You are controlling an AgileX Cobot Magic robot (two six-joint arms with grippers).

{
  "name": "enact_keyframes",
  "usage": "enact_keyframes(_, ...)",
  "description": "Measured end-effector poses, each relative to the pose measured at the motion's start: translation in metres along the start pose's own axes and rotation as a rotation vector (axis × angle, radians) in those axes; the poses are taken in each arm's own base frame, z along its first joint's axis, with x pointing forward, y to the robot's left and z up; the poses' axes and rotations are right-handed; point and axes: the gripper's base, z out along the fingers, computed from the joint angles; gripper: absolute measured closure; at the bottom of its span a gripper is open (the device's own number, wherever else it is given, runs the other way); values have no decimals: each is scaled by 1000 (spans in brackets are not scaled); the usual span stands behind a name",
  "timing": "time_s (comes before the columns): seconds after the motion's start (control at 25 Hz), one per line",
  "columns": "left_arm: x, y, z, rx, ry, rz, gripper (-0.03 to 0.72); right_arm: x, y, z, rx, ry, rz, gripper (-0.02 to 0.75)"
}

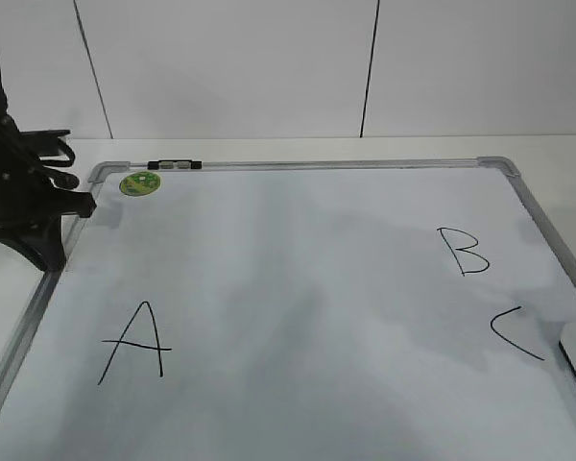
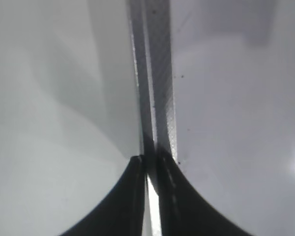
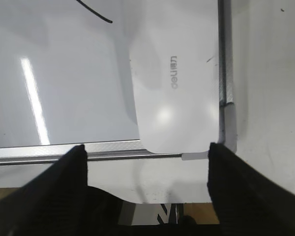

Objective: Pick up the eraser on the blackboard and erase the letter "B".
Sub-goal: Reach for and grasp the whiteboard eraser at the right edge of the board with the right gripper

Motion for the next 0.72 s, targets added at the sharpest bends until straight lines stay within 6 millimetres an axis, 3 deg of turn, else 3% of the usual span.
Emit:
enact_keyframes(0.52, 0, 0, 0, 1, 0, -14, 666, -3, -2, 0, 21, -31, -12, 153)
enact_keyframes(0.72, 0, 0, 0, 1, 0, -14, 666, -7, -3, 4, 33, -31, -17, 108)
